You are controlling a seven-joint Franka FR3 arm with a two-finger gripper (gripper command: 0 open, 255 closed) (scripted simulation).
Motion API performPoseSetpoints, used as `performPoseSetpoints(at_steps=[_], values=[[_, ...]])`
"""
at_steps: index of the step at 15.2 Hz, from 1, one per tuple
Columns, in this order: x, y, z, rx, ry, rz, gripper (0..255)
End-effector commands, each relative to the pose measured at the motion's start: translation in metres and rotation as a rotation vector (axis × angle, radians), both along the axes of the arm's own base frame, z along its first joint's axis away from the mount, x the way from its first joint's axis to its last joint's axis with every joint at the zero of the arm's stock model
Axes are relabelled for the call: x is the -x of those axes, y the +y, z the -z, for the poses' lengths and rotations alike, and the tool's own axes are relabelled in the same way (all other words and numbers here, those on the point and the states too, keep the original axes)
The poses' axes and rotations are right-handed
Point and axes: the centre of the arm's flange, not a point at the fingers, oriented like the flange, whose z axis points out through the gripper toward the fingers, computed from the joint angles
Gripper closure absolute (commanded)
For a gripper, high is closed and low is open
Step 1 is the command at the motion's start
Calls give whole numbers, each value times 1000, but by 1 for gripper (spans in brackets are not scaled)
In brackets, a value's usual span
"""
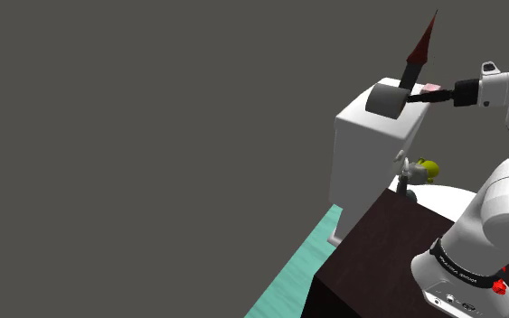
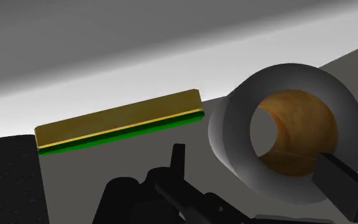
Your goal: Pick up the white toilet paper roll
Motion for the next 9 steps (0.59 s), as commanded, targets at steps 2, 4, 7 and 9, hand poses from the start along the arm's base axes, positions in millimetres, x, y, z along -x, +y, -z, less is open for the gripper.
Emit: performPoseSetpoints(at_steps=[2,4,7,9], values=[[1,1,17,0,-1,-1,0],[1,1,20,0,-1,-1,0],[0,1,20,0,-1,-1,255],[0,1,21,0,-2,-1,255]])
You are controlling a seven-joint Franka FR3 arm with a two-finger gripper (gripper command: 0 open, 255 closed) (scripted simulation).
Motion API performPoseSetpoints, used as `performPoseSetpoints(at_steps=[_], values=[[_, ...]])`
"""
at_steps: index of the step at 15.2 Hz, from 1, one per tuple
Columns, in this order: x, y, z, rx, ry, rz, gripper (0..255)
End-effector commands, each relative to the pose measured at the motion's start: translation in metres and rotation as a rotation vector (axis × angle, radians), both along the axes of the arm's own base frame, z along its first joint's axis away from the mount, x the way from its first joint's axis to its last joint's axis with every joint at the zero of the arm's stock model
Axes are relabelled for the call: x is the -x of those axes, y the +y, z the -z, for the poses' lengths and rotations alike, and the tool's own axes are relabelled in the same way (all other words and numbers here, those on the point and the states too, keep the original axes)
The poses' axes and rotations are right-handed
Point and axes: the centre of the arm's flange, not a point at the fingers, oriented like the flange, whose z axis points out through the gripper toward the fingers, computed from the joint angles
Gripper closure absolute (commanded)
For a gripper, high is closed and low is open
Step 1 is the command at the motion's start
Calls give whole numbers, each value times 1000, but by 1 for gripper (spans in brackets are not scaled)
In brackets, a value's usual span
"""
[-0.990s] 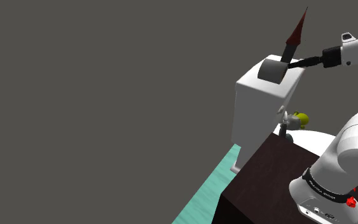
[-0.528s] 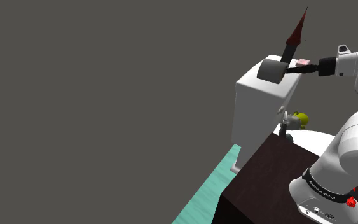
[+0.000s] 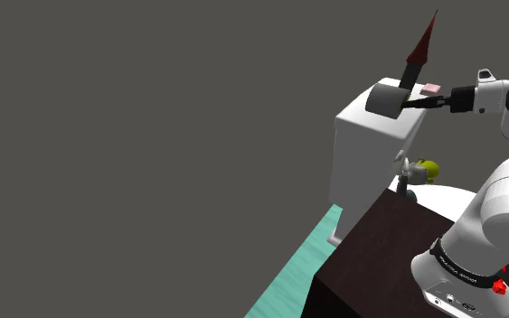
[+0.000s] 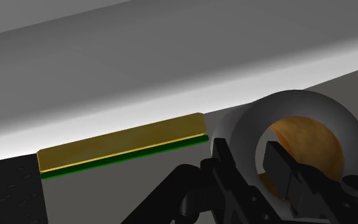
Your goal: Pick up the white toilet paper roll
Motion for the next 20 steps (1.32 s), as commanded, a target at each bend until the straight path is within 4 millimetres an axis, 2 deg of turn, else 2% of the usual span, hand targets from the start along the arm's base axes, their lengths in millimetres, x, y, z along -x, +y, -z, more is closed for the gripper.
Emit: performPoseSetpoints(at_steps=[1,5,20], values=[[0,0,1,0,2,-1,255],[0,-1,0,0,2,-1,255],[0,-1,-79,0,2,-1,255]])
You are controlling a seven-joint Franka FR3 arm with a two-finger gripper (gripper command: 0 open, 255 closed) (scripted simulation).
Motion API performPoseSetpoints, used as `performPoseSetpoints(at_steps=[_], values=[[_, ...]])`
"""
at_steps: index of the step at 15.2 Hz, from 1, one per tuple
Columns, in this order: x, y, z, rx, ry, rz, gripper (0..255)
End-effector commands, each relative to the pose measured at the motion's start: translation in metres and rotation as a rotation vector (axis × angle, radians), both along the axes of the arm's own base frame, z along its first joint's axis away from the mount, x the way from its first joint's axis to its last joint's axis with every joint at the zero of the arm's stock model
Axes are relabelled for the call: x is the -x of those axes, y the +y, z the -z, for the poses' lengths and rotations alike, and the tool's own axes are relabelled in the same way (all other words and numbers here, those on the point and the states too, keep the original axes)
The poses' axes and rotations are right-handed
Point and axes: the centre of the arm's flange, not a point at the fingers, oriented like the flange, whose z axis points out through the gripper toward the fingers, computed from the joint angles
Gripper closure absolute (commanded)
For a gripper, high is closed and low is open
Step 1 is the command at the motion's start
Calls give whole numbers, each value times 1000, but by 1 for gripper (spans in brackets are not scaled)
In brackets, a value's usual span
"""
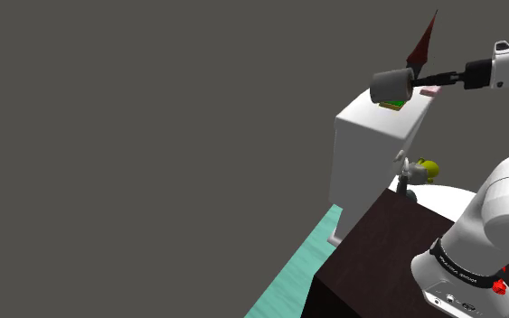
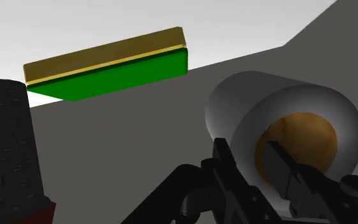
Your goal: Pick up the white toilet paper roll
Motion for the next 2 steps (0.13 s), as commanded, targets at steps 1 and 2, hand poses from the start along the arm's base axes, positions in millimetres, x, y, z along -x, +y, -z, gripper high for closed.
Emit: performPoseSetpoints(at_steps=[1,2], values=[[0,0,-6,0,-1,0,255],[0,0,-6,0,-1,0,255]])
